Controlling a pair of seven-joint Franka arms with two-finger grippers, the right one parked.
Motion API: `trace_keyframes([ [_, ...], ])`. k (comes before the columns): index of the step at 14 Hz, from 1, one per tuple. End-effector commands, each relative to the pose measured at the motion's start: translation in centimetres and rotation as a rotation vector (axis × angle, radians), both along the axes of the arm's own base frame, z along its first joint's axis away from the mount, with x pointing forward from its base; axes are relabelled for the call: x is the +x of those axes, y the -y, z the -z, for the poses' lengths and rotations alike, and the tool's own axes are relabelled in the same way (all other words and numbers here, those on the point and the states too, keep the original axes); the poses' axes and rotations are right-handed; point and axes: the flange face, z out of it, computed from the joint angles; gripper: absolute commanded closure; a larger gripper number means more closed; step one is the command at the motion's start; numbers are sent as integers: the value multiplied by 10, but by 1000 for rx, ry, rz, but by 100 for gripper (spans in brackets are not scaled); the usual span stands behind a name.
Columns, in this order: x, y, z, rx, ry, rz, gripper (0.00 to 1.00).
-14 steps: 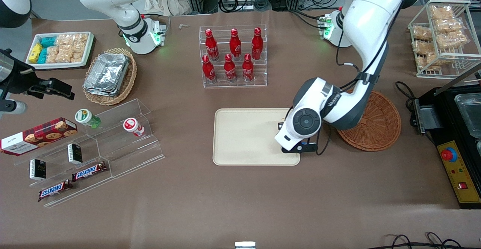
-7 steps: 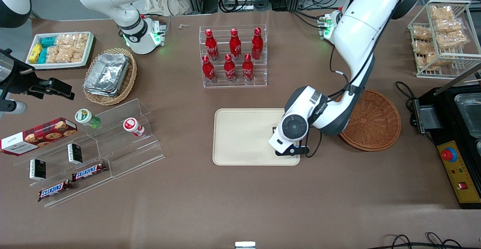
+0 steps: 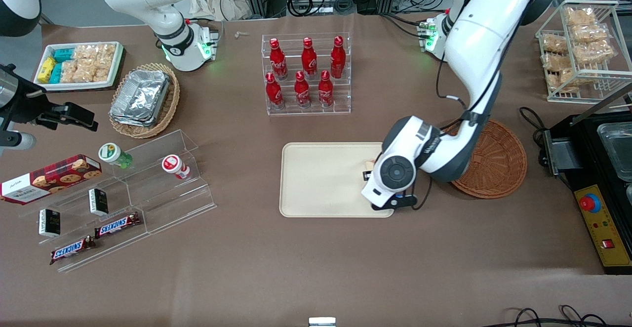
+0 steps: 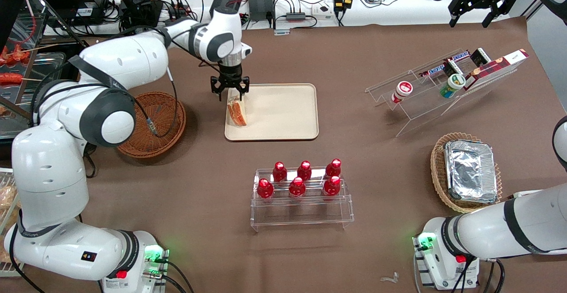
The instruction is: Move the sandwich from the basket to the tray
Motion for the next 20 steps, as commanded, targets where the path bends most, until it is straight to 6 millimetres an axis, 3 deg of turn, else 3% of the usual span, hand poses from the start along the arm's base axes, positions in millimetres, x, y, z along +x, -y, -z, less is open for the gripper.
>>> trace_keyframes([
  [1,10,-50,-72,41,30,-69,0],
  [4,16,-103,-130,65,57,-132,0],
  [8,20,-180,-193,29,79,-63,0],
  [12,18,-201,-217,145,127,-20,0],
  [13,16,-209,-229,130,135,10,0],
  [15,13,-247,-255,75,110,68,0],
  [18,7,-268,-279,33,116,104,0],
  [20,7,-281,-285,-3,114,165,0],
])
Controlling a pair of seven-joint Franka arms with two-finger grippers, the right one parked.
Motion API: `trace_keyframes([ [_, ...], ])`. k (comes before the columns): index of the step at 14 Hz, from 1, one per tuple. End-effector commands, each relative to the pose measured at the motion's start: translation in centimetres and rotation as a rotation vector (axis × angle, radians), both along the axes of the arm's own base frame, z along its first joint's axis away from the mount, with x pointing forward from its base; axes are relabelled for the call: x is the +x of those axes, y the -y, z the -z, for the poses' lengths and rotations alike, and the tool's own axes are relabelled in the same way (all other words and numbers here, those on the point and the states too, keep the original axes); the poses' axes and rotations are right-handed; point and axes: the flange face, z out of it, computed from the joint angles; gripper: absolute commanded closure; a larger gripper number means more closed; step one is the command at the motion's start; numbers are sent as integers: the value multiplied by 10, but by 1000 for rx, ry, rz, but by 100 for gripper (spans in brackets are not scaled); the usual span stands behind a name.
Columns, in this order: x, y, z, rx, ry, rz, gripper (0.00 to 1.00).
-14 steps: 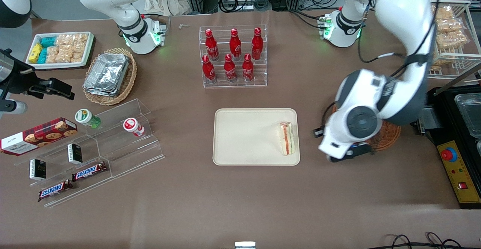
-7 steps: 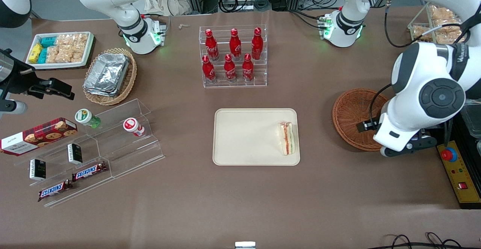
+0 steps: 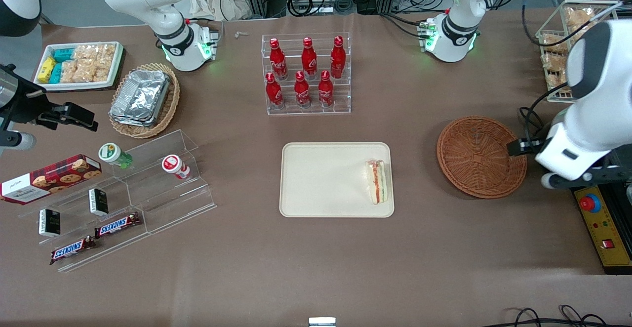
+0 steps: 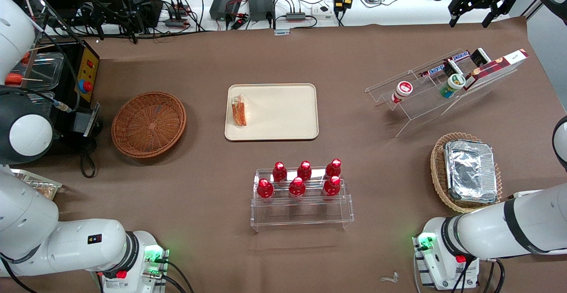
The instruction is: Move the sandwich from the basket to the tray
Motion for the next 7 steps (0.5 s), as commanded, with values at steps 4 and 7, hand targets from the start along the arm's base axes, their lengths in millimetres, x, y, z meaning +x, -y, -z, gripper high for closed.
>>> trace_keyframes([
  [4,-9,-34,-31,-67,23,41,0],
  [7,1,-34,-45,-87,61,38,0],
])
